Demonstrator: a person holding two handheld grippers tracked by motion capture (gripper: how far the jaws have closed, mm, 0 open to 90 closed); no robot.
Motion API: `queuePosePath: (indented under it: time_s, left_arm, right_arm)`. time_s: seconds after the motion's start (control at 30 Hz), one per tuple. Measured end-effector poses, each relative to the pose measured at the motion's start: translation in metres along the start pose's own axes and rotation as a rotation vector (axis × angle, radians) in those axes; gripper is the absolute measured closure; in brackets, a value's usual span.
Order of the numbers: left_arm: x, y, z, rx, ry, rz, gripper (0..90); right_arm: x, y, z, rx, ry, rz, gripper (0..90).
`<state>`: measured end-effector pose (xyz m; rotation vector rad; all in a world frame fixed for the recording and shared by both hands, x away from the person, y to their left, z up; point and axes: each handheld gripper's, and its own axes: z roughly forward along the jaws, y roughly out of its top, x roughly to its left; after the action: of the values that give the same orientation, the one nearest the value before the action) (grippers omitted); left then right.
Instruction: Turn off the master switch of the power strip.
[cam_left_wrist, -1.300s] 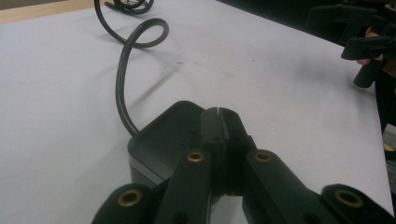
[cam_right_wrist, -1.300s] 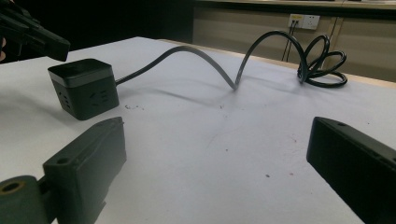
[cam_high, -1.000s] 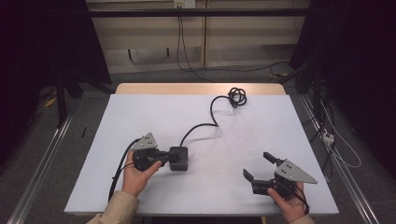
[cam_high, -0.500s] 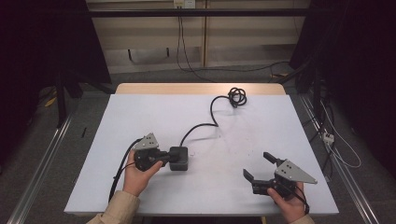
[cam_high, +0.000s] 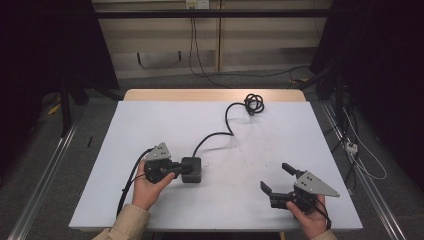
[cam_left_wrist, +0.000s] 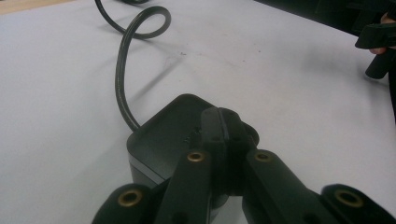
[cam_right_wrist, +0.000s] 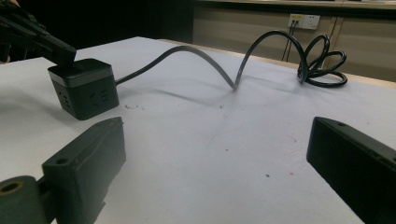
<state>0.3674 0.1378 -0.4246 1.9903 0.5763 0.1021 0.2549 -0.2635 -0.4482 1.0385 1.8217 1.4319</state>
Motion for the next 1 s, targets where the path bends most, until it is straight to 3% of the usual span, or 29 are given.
queuePosePath:
  time_s: [1.0]
  left_arm:
    - [-0.0032, 0.002, 0.0001, 0.024, 0.017, 0.007, 90.0]
  right_arm:
    - [0.0013, 0.0001, 0.0004, -0.001, 0.001, -0.003, 4.1]
